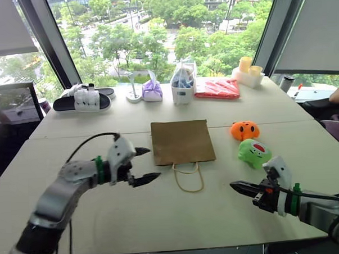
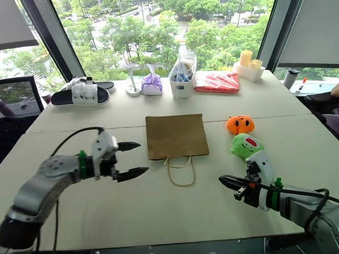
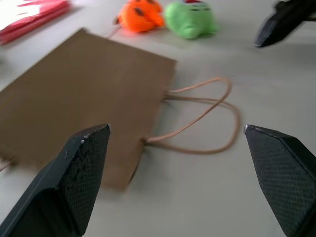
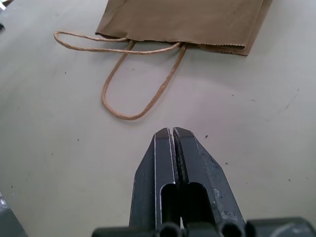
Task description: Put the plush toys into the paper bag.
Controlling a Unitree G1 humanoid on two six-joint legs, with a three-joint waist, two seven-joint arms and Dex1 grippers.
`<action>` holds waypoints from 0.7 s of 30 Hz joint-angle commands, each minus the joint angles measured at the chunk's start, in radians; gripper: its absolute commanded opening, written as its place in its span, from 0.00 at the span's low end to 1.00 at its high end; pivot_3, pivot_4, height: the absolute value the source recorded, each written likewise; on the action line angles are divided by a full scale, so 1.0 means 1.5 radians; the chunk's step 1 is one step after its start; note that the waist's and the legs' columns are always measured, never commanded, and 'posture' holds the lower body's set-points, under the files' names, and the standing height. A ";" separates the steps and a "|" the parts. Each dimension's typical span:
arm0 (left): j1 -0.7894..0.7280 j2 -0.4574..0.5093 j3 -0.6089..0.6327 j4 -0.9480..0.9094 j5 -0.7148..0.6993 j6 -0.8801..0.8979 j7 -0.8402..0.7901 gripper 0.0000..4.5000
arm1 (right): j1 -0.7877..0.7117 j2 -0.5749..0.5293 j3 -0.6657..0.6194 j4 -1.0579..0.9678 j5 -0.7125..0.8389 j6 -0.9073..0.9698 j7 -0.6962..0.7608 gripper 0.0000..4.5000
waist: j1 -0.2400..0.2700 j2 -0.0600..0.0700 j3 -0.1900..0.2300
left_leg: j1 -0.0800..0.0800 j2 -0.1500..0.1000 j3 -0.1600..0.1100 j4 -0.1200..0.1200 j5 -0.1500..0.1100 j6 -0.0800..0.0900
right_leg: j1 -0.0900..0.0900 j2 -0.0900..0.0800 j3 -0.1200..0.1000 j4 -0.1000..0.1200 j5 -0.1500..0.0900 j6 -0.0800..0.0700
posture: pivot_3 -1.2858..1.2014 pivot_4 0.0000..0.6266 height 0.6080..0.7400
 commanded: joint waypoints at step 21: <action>-0.218 -0.200 0.030 0.357 0.038 -0.138 -0.037 0.01 | -0.032 0.090 0.064 -0.063 -0.030 -0.033 -0.077 0.00 | -0.014 -0.001 0.000 | -0.001 0.000 -0.002 0.003 0.000 0.000 | -0.001 0.000 0.000 0.005 0.001 0.003 | 0.52 0.24 1.00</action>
